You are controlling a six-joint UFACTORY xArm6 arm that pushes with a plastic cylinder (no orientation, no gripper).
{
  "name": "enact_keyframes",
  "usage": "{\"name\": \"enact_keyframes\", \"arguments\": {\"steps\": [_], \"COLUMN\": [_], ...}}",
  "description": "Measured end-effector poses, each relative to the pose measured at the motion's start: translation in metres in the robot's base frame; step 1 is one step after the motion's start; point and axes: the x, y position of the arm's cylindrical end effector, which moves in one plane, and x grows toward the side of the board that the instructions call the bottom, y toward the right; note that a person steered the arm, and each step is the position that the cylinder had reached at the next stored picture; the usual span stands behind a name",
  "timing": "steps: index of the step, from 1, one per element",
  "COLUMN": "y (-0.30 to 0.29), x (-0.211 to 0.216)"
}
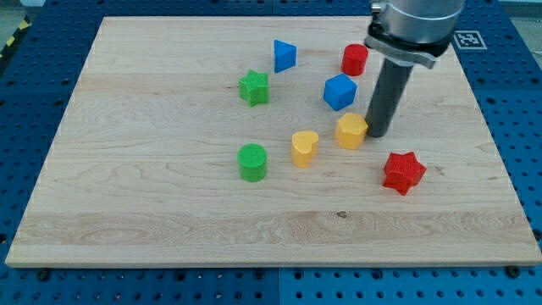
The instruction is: Push the yellow hexagon into the yellow heart
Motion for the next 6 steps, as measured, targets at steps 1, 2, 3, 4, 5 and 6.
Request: {"name": "enact_keyframes", "arguments": {"steps": [1, 2, 3, 4, 5, 6], "y": [-0.036, -0.073, -0.076, -0.066, -0.066, -0.066], "x": [0.000, 0.000, 0.000, 0.011, 0.035, 0.037]}}
